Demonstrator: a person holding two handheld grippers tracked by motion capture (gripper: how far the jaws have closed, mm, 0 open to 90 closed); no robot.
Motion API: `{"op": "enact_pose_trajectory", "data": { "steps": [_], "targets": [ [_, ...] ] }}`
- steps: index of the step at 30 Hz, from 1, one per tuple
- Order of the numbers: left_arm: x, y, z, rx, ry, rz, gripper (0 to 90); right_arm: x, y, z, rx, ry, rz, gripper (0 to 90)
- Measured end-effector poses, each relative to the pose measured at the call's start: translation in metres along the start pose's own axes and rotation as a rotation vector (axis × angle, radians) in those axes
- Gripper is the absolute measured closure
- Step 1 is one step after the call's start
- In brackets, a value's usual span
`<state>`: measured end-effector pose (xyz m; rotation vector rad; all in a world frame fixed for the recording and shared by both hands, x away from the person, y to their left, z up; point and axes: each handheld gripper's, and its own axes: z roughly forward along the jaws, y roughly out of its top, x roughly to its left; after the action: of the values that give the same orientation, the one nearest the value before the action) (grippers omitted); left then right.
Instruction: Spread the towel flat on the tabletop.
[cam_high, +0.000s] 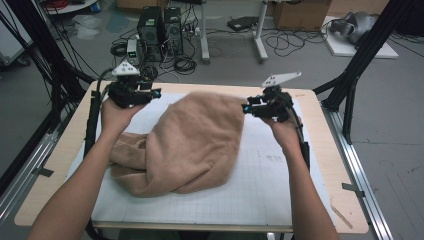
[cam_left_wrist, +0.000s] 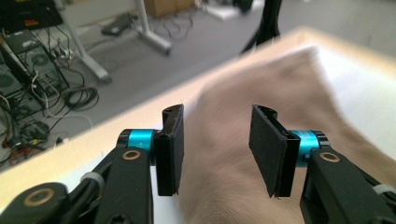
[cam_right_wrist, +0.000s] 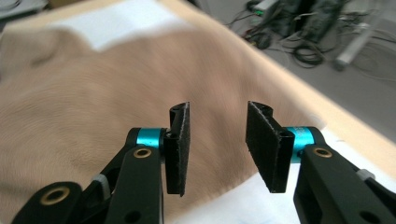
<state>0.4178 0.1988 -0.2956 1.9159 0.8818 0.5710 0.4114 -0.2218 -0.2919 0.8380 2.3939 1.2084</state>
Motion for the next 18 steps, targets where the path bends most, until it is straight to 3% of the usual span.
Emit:
{"op": "enact_pose_trajectory", "data": {
  "steps": [2, 5, 12, 18],
  "targets": [
    [-0.005, -0.019, 0.001, 0.022, -0.033, -0.008, 55.1, 0.008, -0.016, 0.011, 0.036, 0.025, 0.002, 58.7],
    [-0.017, -0.042, -0.003, 0.045, -0.063, 0.018, 54.0, 0.022, -0.04, 0.022, 0.074, 0.064, 0.002, 57.0],
    [-0.048, -0.086, -0.022, 0.084, -0.124, 0.065, 49.1, 0.061, -0.081, 0.027, 0.07, 0.143, 0.015, 50.7],
    [-0.068, -0.117, -0.039, 0.093, -0.156, 0.091, 44.7, 0.092, -0.101, 0.028, 0.076, 0.184, -0.008, 44.6]
  ]
}}
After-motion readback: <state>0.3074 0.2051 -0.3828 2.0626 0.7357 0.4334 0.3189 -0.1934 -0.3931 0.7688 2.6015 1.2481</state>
